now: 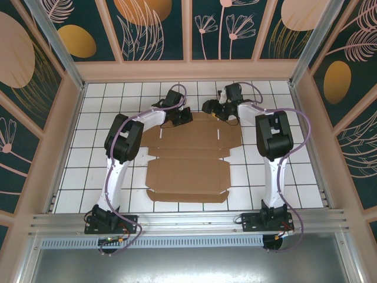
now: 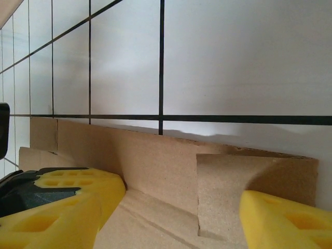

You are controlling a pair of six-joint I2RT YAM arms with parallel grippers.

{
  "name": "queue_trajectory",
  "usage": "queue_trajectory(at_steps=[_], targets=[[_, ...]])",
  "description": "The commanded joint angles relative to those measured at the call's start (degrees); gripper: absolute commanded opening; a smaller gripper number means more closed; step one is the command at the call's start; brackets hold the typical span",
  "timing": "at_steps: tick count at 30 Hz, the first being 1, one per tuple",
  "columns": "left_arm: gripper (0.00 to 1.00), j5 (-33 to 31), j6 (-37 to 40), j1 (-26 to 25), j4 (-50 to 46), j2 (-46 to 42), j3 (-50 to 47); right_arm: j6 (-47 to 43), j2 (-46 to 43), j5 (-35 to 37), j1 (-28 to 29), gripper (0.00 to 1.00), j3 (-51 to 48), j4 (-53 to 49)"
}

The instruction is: Fold the paper box

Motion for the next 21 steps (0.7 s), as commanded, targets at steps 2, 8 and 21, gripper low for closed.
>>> queue_trajectory(at_steps=[2, 8, 21], targets=[[0.0, -0.87, 0.65, 0.42, -2.62, -1.26, -1.53, -1.93, -9.46, 3.97, -1.56, 0.72, -3.81, -1.23], [0.0, 3.02, -0.96, 0.46, -0.69, -6.8, 0.62, -0.23, -20.14, 9.72, -3.21, 0.7, -12.67, 0.12], [0.0, 5.71, -6.47, 0.44, 8.52, -17.59, -23.44, -1.88, -26.83, 22.34, -7.8, 0.72, -28.54, 0.74]])
